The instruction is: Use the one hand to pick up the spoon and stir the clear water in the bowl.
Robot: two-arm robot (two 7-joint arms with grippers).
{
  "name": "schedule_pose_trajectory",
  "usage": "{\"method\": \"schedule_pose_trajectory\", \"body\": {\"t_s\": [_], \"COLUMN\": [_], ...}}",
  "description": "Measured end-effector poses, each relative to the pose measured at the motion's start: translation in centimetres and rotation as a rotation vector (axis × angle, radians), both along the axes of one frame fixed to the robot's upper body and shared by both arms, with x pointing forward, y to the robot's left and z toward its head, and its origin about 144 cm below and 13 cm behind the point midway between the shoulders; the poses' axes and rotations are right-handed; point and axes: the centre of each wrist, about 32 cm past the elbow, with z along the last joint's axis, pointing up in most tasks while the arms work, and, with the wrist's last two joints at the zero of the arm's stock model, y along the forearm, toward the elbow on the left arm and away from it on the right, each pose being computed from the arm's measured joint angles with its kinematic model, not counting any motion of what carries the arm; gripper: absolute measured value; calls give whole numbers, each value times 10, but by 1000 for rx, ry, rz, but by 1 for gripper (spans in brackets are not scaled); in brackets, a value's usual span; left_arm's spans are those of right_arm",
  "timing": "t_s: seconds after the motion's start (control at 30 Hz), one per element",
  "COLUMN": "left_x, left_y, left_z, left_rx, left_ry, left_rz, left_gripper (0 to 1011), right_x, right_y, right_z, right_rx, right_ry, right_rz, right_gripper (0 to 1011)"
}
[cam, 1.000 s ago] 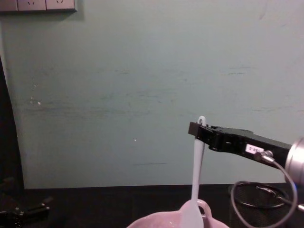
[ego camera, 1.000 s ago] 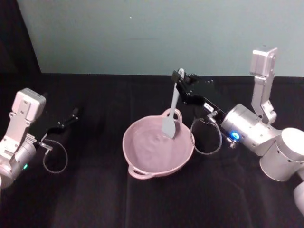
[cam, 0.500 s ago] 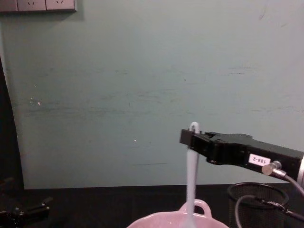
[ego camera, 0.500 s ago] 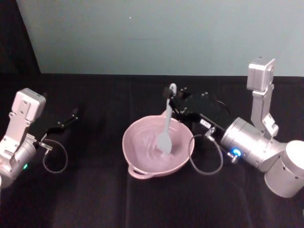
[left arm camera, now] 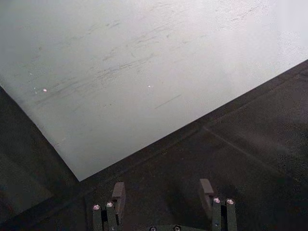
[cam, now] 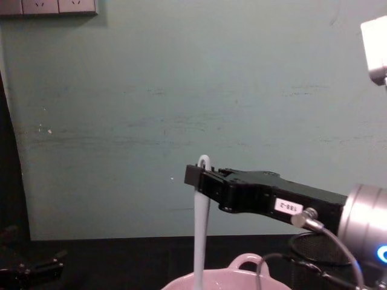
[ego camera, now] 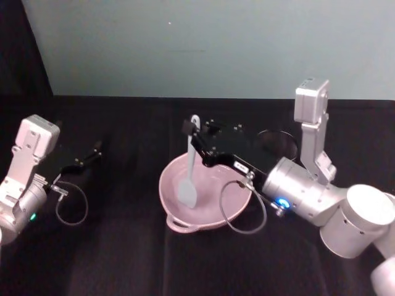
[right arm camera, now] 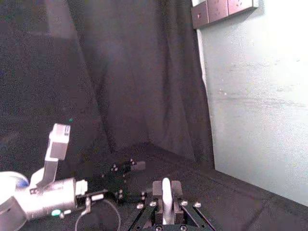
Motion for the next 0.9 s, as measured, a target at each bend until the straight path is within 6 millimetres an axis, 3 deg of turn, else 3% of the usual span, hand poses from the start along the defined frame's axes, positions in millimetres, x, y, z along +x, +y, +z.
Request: {"method": "schedule_pose_trajectory", "body": {"t_s": [0.37,0.63,0.9], "left_x": [0,0,0], "left_y": [0,0,0], "left_z": [0,0,0], "left_rx": [0,0,0], "left_ry": [0,0,0], "left_rz": [0,0,0], "left_gripper": [1011,1011,1011], "right_x": [27,38,30], "right_y": [3,-24,-43], "right_z": [-6,-9,-3], "right_rx": [26,28,19], "right_ry": [16,20,4], "right_rz": [-48,-153,-189], "right_gripper": [121,121,121]}}
